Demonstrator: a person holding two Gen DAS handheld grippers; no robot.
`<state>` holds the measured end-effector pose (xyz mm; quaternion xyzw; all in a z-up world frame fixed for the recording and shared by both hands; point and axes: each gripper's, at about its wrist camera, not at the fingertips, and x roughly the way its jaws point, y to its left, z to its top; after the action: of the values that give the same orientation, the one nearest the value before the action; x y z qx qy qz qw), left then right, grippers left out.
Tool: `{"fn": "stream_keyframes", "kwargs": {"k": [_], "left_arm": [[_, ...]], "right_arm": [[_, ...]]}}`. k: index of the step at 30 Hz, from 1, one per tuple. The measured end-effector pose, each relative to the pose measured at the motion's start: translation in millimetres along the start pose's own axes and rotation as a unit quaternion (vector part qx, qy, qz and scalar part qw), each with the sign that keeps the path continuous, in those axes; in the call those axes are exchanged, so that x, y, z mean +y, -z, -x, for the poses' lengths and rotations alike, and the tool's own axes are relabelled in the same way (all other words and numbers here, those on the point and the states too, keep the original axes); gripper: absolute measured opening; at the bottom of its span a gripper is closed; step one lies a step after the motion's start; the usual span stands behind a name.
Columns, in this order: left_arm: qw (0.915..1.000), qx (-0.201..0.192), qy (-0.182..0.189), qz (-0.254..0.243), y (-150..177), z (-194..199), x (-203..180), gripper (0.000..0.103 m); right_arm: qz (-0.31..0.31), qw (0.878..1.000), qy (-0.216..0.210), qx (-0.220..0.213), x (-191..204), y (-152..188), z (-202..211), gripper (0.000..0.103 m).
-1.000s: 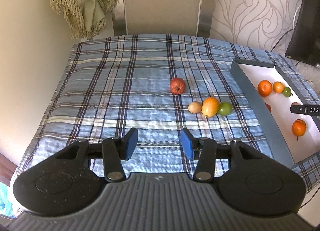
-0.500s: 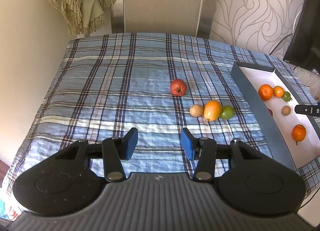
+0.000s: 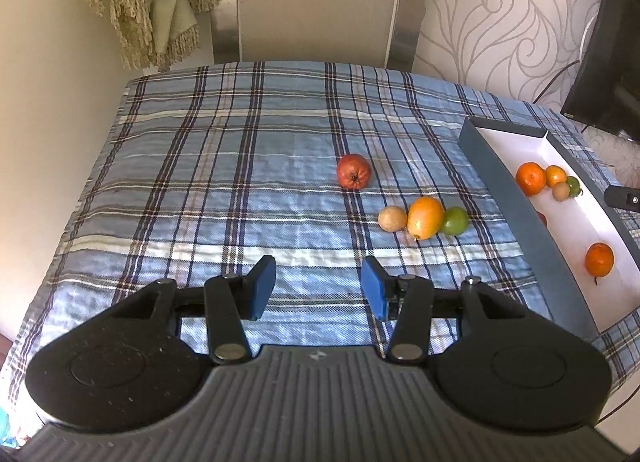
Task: Organize fruits
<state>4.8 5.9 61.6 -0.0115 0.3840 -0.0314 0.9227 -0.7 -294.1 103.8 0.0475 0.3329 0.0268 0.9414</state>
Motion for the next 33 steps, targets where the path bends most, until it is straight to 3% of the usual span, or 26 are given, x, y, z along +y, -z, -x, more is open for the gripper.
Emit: {"fn": "stream_keyframes", "kwargs": {"k": [14, 24, 33], "left_arm": [[0.9995, -0.008, 0.024, -0.020, -12, -13, -1, 0.053], [0.9993, -0.016, 0.025, -0.025, -22, -18, 11, 0.053], [0.9989, -0.027, 0.022, -0.030, -30, -16, 19, 0.054]], "right_arm": [[0.057, 0.997, -0.047, 0.007, 56, 16, 13, 0.033], [0.095, 0.992, -0.072, 0.035, 93, 22, -8, 0.033], [0.116, 0.990, -0.056, 0.061, 105, 19, -46, 0.033]]}}
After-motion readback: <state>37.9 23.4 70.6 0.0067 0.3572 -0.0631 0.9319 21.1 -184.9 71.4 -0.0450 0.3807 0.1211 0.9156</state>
